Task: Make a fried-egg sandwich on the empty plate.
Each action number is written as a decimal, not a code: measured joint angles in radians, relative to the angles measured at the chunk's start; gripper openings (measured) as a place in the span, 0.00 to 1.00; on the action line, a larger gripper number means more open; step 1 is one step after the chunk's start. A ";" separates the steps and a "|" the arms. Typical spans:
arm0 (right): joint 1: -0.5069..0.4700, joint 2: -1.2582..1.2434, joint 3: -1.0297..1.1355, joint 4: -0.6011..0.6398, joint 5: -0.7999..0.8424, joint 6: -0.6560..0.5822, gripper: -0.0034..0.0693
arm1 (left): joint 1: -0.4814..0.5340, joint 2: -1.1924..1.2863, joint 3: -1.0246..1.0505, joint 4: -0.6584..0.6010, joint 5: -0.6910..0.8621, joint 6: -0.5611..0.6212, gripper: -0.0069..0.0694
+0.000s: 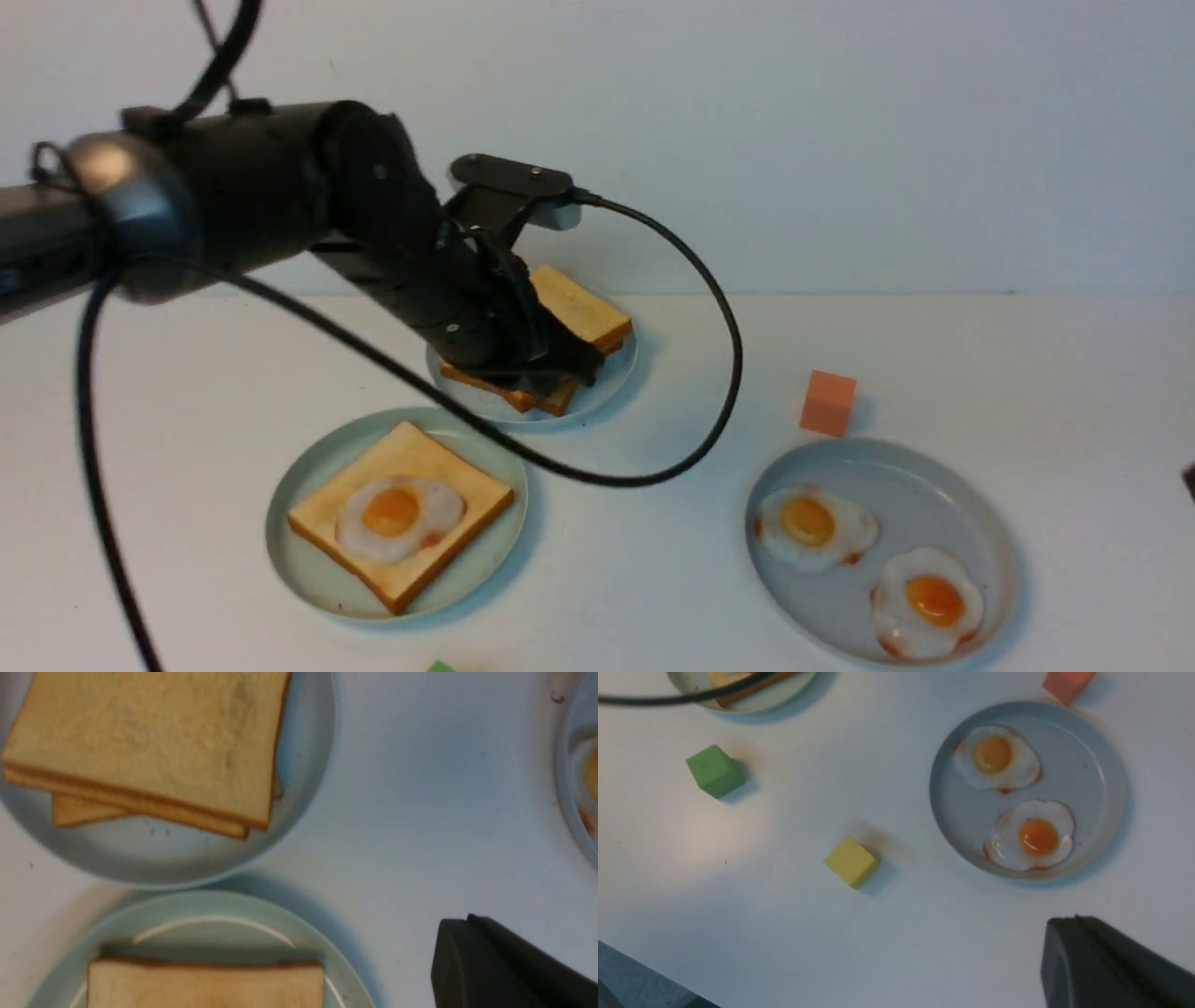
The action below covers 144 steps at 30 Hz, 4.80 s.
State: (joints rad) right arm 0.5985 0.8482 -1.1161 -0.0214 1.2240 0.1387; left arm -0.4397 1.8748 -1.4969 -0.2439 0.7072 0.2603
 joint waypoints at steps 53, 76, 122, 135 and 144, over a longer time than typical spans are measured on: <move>0.000 -0.305 0.075 -0.061 -0.003 0.096 0.09 | -0.032 0.128 -0.439 0.289 0.145 0.015 0.14; 0.000 -0.305 0.075 -0.043 -0.033 0.067 0.12 | -0.032 -0.255 0.551 0.440 -0.305 -0.045 0.14; 0.000 -0.303 0.075 0.008 -0.023 0.066 0.18 | -0.032 -1.524 1.012 0.031 -0.319 -0.162 0.07; 0.000 -0.303 0.075 0.021 -0.015 0.066 0.20 | -0.032 -1.828 1.440 -0.042 -0.506 -0.164 0.07; -0.001 -0.303 0.079 0.021 -0.011 0.066 0.21 | -0.032 -1.828 1.524 -0.042 -0.462 -0.165 0.07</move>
State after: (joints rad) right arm 0.5975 0.5451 -1.0372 0.0000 1.2130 0.2048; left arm -0.4720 0.0472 0.0268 -0.2864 0.2453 0.0957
